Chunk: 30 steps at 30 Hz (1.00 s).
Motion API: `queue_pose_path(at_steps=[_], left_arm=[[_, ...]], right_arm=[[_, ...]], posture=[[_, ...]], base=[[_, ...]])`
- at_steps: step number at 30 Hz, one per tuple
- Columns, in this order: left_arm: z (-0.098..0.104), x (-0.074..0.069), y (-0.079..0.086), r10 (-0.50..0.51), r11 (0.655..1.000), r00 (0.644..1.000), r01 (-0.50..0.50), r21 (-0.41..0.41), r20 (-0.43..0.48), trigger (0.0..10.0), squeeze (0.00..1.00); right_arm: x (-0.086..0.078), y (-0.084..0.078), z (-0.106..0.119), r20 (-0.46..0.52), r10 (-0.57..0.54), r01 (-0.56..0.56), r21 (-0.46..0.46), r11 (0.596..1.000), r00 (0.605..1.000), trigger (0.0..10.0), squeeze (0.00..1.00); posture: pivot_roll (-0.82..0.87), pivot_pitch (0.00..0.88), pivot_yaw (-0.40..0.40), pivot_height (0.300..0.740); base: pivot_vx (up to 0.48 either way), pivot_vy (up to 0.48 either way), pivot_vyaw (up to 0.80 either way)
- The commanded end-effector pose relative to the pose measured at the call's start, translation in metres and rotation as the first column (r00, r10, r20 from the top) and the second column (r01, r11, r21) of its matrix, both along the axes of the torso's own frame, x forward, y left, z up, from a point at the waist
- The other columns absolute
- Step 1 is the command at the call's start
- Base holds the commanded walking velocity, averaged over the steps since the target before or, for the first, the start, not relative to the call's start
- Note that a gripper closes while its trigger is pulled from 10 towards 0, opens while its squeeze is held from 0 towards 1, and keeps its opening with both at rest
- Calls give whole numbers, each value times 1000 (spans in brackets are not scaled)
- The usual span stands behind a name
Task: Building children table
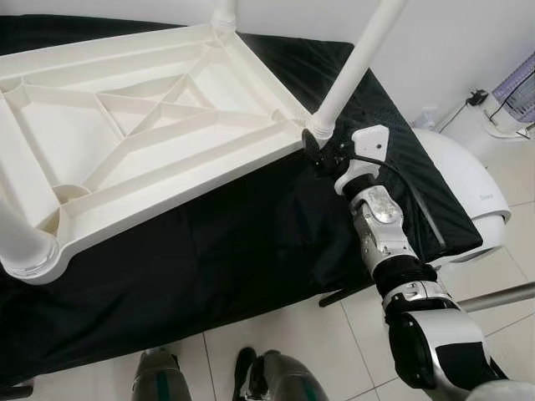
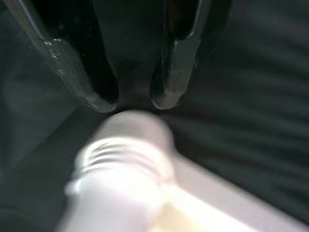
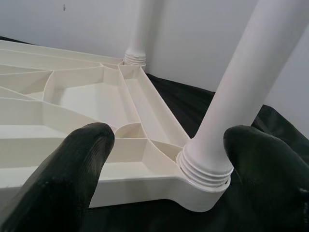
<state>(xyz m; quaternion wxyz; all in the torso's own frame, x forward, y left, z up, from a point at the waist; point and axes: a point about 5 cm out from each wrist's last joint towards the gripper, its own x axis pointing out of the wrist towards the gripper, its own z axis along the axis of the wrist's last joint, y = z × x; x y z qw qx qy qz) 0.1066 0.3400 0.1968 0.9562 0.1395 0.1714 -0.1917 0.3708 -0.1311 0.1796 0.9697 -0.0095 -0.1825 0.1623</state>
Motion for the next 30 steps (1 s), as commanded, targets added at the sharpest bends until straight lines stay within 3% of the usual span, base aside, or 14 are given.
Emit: queue_pose_path(at_steps=[1,5,7,9,11,12,14,18,20,23,25,26,27,30], left_arm=[[0,-6,3,-61,998,998,60,-28,-35,10000,0],[2,-5,18,30,1000,999,-30,-7,10,10000,0],[5,2,36,162,986,984,-165,29,70,10000,0],[6,5,41,200,978,975,-204,36,91,10000,0],[10,16,45,246,957,954,-266,113,169,10000,0],[10,16,45,246,957,954,-266,113,169,10000,0],[12,26,47,306,921,922,-349,172,236,10000,0],[13,37,48,371,889,880,-429,162,297,10000,0],[11,53,44,432,856,826,-502,122,363,10000,0],[11,56,43,443,849,813,-516,113,378,10000,0],[11,73,25,440,849,780,-523,76,444,10000,0],[11,73,25,440,849,780,-523,76,444,10000,0],[13,81,8,437,851,754,-523,44,490,10000,0],[12,84,1,458,844,733,-536,13,502,10000,0]], right_arm=[[1,-6,-1,1,-19,19,5,1000,1000,10000,0],[1,-6,0,5,-20,20,8,1000,1000,10000,0],[1,-6,0,7,-21,21,9,1000,1000,10000,0],[1,-6,0,7,-21,21,10,1000,1000,10000,0],[1,-6,0,8,-22,22,11,1000,1000,10000,0],[1,-6,0,8,-22,22,11,1000,1000,10000,0],[0,-6,0,9,-24,24,14,1000,1000,10000,0],[0,-6,0,10,-26,26,18,999,1000,10000,0],[-1,-4,-1,7,-24,24,24,999,1000,10000,0],[-1,-3,-2,6,-23,23,25,999,1000,10000,0],[-2,-1,-3,7,-19,19,28,999,1000,10000,0],[-2,-1,-3,7,-19,19,28,999,1000,10000,0],[-3,-2,-4,7,-26,26,33,999,1000,10000,0],[-3,-5,-4,5,-35,35,37,999,999,10000,0]], posture=[[293,150,-203,740],[289,154,-202,740],[292,156,-204,740],[289,157,-203,740],[285,160,-202,740],[285,160,-202,740],[285,160,-202,740],[289,165,-199,740],[288,165,-199,740],[288,165,-199,740],[266,164,-186,740],[266,164,-186,740],[261,164,-178,740],[261,164,-178,740]], base=[[0,0,0],[0,0,0],[0,0,0],[0,0,0],[0,0,0],[0,0,0],[0,0,0],[0,0,0],[0,0,0],[0,0,0],[0,0,0],[0,0,0],[0,0,0],[0,0,0]])
